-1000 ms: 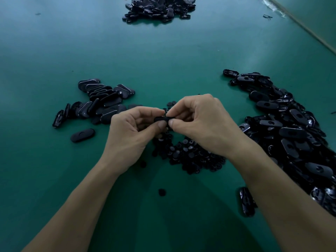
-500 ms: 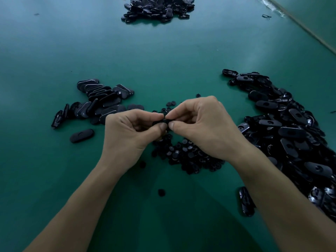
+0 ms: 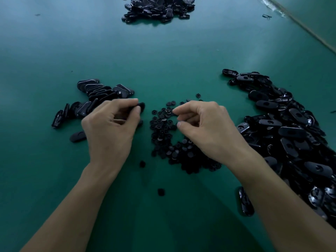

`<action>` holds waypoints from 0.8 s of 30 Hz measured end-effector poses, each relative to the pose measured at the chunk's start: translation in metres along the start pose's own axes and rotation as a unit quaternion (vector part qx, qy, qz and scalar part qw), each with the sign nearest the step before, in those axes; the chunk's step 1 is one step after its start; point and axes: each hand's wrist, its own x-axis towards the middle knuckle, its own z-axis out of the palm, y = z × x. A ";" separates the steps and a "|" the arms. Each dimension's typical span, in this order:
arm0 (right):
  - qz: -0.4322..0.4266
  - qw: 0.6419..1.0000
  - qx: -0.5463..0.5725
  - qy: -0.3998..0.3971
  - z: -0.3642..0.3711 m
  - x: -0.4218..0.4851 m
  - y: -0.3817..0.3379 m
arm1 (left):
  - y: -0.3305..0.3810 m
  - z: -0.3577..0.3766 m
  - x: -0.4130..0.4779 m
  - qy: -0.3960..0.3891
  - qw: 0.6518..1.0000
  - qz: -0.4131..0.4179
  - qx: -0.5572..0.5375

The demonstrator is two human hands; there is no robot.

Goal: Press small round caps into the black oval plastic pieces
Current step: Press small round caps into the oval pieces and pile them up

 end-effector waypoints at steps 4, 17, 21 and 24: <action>0.024 0.997 -0.047 0.055 -0.006 -0.003 0.002 | -0.005 -0.008 0.007 0.014 0.995 -0.041 0.087; 0.238 0.923 -0.303 0.031 -0.052 -0.011 0.022 | -0.012 -0.010 0.013 0.025 0.977 -0.128 0.170; 0.246 0.925 -0.287 0.037 -0.051 -0.008 0.026 | -0.008 -0.009 0.010 0.031 0.988 -0.075 0.130; 0.259 0.922 -0.284 0.037 -0.052 -0.008 0.028 | -0.006 -0.007 0.007 0.023 0.994 -0.023 0.106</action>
